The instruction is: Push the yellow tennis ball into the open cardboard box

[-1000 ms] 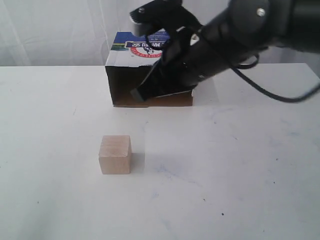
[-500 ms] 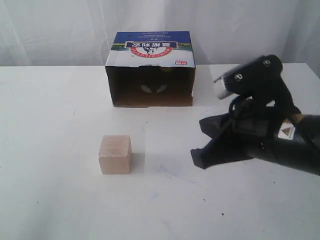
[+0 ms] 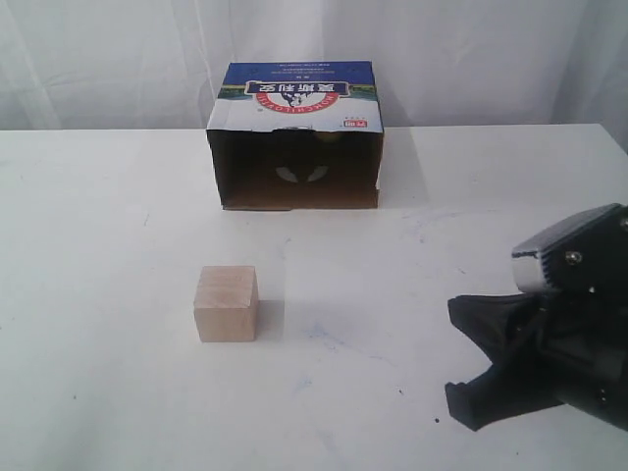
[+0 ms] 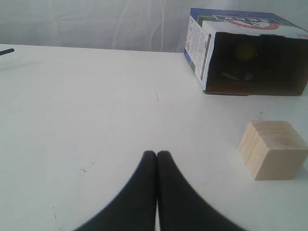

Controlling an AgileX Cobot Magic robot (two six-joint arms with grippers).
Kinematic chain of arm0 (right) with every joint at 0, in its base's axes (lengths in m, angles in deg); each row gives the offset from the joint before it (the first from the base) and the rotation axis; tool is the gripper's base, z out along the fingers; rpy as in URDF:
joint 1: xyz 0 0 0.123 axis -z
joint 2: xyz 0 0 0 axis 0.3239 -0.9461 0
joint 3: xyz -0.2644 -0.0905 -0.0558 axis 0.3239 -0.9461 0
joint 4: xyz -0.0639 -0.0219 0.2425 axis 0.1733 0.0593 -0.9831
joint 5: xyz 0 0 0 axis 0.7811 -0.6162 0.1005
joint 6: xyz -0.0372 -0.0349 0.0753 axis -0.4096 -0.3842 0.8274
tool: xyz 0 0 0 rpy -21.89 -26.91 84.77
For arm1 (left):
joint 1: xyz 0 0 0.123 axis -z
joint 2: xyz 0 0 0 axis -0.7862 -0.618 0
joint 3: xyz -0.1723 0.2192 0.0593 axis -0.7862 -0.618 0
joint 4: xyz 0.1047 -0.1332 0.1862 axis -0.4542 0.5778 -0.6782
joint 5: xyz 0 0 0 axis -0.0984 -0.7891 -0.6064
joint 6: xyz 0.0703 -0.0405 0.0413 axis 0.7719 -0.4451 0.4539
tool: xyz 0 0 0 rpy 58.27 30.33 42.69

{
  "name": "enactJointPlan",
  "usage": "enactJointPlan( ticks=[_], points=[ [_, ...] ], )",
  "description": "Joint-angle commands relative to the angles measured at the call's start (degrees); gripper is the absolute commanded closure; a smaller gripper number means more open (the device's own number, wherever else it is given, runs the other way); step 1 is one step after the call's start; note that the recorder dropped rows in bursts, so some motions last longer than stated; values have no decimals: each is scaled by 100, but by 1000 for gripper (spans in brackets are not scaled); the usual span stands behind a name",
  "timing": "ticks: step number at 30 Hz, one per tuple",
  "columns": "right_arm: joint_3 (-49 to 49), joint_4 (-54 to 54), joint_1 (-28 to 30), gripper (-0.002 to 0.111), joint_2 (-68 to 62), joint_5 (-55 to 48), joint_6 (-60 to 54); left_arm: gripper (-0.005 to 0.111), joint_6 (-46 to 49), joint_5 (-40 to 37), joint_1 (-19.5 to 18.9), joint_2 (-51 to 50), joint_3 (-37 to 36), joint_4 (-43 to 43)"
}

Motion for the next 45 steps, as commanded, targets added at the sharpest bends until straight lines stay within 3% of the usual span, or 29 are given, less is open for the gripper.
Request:
enactJointPlan(
  ticks=[1,12,17,20,27,45],
  points=[
    [-95,-25,1,108,476,-214,85,107,1,37,29,28,-22,23],
    [-95,74,14,108,1143,-485,5,107,1,37,29,28,-22,23],
    [-216,252,870,108,2281,-1724,-676,107,1,37,29,28,-22,23],
    [-788,252,1284,108,2927,-1205,-794,107,1,37,29,28,-22,23],
    [-1748,252,1457,108,3803,420,-1138,107,1,37,29,28,-22,23],
    [-1748,213,2743,108,5031,-1614,-1796,107,1,37,29,28,-22,23]
  ],
)
